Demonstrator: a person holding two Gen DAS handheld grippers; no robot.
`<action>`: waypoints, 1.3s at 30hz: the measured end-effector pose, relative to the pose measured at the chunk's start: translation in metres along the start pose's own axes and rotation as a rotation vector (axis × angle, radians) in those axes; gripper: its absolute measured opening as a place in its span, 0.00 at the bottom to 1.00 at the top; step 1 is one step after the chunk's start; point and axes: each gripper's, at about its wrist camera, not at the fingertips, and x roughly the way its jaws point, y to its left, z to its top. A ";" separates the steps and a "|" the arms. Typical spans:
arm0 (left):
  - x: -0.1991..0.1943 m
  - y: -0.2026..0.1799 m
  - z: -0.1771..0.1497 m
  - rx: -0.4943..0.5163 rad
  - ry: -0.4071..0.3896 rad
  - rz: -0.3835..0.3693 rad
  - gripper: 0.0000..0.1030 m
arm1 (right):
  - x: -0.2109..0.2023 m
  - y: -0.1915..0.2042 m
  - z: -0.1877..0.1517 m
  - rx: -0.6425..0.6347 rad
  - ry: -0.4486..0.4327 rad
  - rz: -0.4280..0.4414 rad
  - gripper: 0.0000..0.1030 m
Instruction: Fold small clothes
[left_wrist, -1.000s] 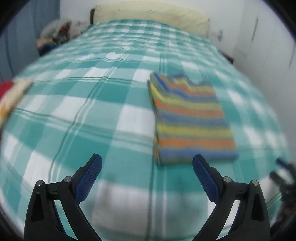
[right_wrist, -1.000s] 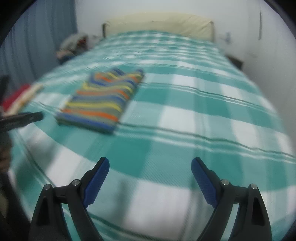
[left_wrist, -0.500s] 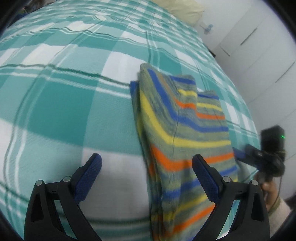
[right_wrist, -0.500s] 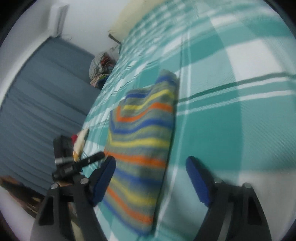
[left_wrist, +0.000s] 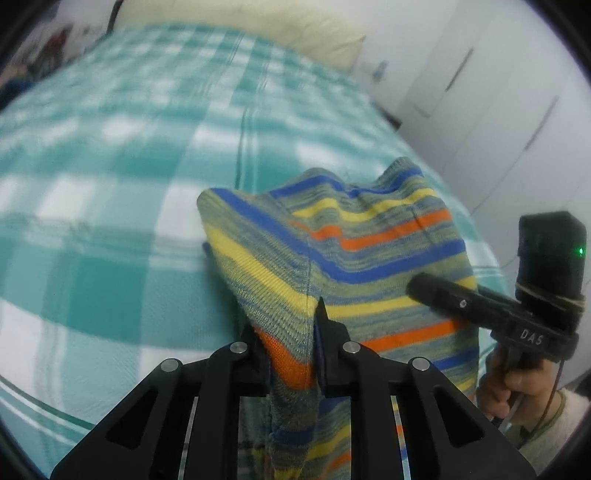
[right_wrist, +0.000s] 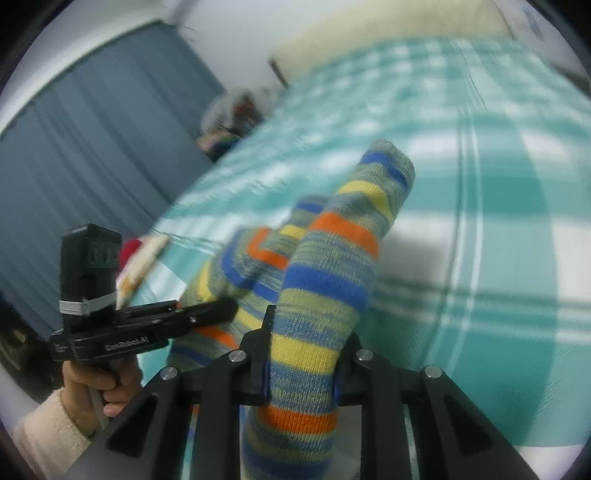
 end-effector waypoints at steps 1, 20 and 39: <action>-0.011 -0.006 0.007 0.017 -0.025 0.003 0.16 | -0.011 0.009 0.008 -0.014 -0.028 0.018 0.22; -0.092 -0.094 -0.106 0.174 -0.253 0.527 1.00 | -0.128 -0.037 -0.083 -0.078 0.036 -0.579 0.89; -0.164 -0.193 -0.181 0.160 -0.260 0.642 1.00 | -0.232 0.115 -0.165 -0.222 -0.055 -0.587 0.99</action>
